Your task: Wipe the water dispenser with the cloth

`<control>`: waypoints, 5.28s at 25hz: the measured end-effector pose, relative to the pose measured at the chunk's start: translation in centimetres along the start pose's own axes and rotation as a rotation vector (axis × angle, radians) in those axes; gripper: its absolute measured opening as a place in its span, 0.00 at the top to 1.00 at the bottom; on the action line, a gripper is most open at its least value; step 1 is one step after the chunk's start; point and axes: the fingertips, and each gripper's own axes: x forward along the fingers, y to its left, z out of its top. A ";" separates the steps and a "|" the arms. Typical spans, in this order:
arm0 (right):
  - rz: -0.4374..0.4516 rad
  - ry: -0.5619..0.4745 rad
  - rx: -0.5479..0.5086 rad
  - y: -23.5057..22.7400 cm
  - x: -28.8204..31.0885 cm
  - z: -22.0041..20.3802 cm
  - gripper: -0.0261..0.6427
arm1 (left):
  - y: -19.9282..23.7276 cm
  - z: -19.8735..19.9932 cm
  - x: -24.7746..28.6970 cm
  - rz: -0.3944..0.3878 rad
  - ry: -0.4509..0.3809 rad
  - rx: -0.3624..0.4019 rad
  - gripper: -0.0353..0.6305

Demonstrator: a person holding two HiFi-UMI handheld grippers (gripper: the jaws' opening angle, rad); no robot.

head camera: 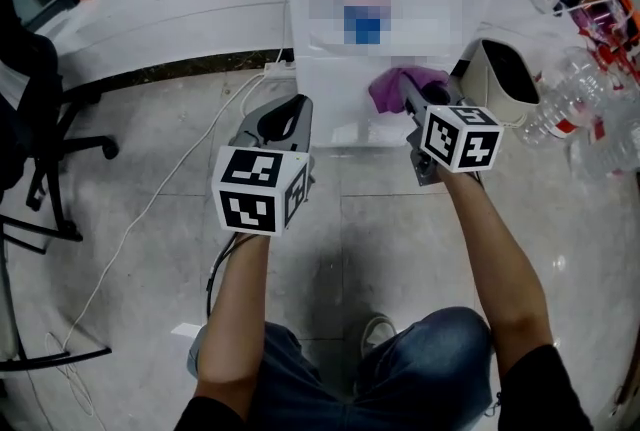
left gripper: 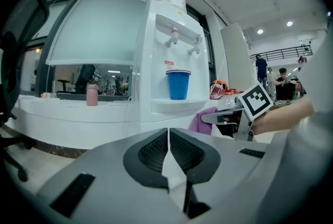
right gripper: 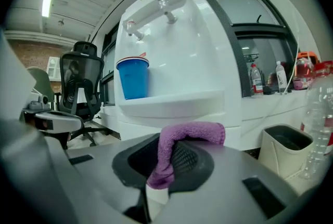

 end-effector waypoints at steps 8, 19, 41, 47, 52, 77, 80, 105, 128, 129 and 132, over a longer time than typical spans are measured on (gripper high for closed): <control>-0.123 0.019 -0.012 -6.4 -2.6 -0.5 0.89 | -0.7 -0.9 1.0 -0.011 0.002 -0.001 0.90; -0.029 -0.031 -0.057 -2.6 -3.5 1.0 0.89 | -0.5 -3.0 1.6 -0.008 0.025 -0.030 0.90; 0.304 0.089 -0.046 14.9 7.9 -8.0 0.89 | 1.7 -6.7 -1.5 0.064 0.027 -0.040 0.90; 0.284 0.145 -0.011 14.4 9.7 -11.0 0.89 | 2.5 -7.0 -1.8 0.081 0.032 -0.054 0.90; 0.266 0.168 0.020 13.4 10.0 -12.2 0.89 | 2.6 -7.0 -1.9 0.085 0.037 -0.048 0.90; 0.031 0.231 -0.002 -2.6 3.2 -14.8 0.89 | -3.7 -7.7 4.2 -0.022 0.069 -0.025 0.90; -0.006 0.234 0.005 -4.8 2.1 -15.0 0.89 | -4.8 -8.2 5.1 -0.045 0.083 -0.025 0.90; 0.022 0.193 -0.007 -2.9 -7.2 -1.3 0.89 | -9.7 3.4 4.9 -0.098 0.129 -0.027 0.90; 0.085 0.053 0.030 3.2 -20.1 41.4 0.89 | -12.6 42.2 -6.9 0.006 0.180 -0.011 0.90; 0.087 0.039 0.014 3.4 -20.6 43.4 0.89 | -12.7 43.9 -7.4 0.014 0.172 -0.011 0.90; 0.094 -0.014 -0.036 4.3 -21.9 48.7 0.89 | -12.6 48.3 -8.8 0.036 0.141 -0.006 0.90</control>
